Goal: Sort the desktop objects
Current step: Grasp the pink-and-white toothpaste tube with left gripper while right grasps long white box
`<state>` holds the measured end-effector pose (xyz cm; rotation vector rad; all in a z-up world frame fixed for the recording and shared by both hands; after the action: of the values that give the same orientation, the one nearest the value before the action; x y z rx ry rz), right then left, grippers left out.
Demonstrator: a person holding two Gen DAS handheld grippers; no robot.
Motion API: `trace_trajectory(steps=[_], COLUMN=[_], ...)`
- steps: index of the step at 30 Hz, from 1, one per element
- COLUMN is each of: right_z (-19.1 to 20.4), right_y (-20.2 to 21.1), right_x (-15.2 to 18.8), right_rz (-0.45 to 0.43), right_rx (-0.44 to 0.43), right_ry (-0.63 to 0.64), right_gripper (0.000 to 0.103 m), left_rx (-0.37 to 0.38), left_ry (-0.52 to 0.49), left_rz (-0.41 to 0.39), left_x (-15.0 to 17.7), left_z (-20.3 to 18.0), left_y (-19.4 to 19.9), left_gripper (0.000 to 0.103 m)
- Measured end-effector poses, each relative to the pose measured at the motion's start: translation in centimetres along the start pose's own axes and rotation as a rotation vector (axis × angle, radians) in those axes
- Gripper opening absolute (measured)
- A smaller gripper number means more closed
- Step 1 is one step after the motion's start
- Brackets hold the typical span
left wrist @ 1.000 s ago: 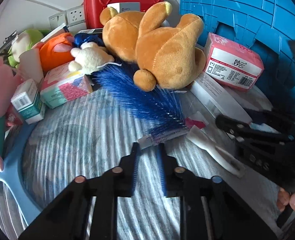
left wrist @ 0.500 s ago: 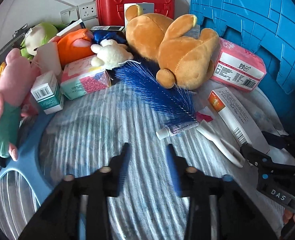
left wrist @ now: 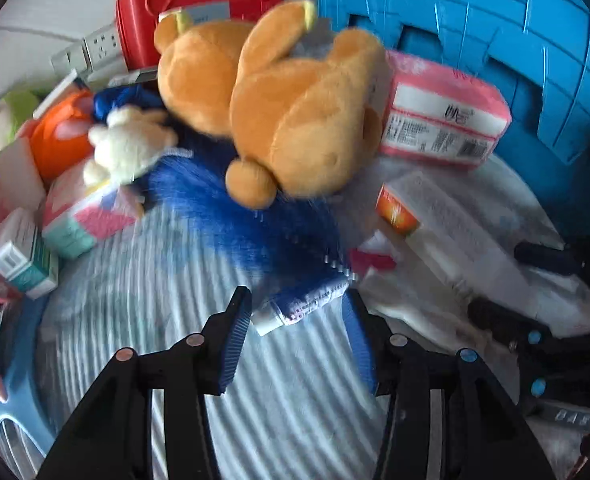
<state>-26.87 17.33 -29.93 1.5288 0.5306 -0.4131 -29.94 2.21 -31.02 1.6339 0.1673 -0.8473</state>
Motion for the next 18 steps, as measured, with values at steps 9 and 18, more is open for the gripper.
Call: trace_trajectory(steps=[9, 18], right_z=[-0.4, 0.3], right_y=[-1.2, 0.1], right_x=[-1.0, -0.7], right_rz=[0.0, -0.024], right_rx=[-0.003, 0.019], right_ry=[-0.01, -0.015], right_gripper=[0.047, 0.041], left_rx=[-0.027, -0.066], left_ry=[-0.014, 0.064], left_rz=[-0.001, 0.038], left_x=[-0.1, 2.0], left_z=[-1.7, 0.0], left_y=[-0.2, 1.2], left_gripper=[0.019, 0.016])
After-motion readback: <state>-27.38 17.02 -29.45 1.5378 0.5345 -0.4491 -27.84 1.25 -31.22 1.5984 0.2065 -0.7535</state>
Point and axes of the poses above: each gripper's, at about its wrist camera, not at the fingertips, and y roughly against the way its jaws point, z to its left, x to its underside, the point moved 3 cm from there along -y, roughly the way its jaws point, and after that the axes turned 1 degree about x, right-handed, at the moved point
